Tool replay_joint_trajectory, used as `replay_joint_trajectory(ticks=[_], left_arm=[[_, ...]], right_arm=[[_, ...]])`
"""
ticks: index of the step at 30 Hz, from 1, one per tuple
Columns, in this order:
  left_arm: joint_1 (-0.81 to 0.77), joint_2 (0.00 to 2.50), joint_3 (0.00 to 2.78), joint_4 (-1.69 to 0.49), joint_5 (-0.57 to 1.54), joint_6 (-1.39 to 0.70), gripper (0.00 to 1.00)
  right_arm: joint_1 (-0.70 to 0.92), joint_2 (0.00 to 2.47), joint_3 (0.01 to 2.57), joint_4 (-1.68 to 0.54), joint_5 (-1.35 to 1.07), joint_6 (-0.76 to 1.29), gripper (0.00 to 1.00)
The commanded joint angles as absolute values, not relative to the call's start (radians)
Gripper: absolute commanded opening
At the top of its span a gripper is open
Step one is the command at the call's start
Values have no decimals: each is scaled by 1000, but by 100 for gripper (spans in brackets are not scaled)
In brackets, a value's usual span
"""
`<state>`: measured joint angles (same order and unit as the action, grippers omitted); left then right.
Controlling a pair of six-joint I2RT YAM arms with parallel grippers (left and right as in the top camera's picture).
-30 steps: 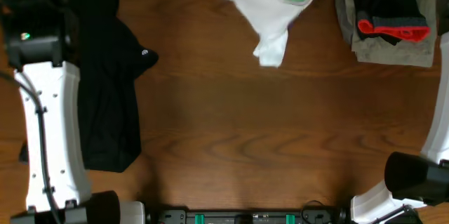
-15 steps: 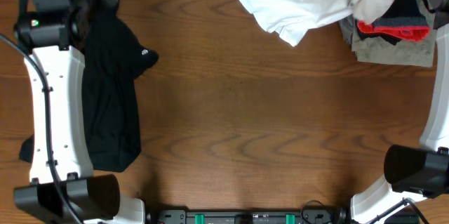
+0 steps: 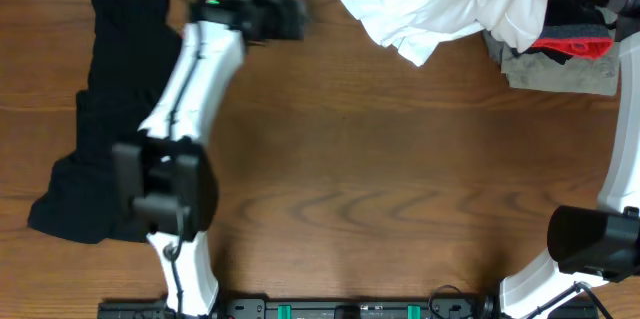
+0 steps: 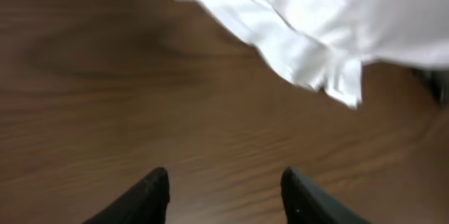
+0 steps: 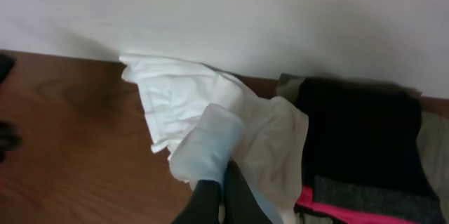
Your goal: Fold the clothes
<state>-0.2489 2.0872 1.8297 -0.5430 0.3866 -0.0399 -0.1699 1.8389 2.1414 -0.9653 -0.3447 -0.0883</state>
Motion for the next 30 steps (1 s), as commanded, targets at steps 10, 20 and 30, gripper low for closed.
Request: replay_joint_trajectory(ticks=[10, 20, 30], left_arm=[[-419, 2292, 1829, -198, 321, 143, 76], [-444, 2416, 1829, -51, 320, 281, 77], [-466, 2432, 1829, 5, 321, 281, 78]], right_arm=[[-171, 1835, 2139, -996, -348, -107, 1], [-171, 1835, 2138, -1012, -348, -111, 1], [-171, 1835, 2138, -1015, -348, -113, 1]])
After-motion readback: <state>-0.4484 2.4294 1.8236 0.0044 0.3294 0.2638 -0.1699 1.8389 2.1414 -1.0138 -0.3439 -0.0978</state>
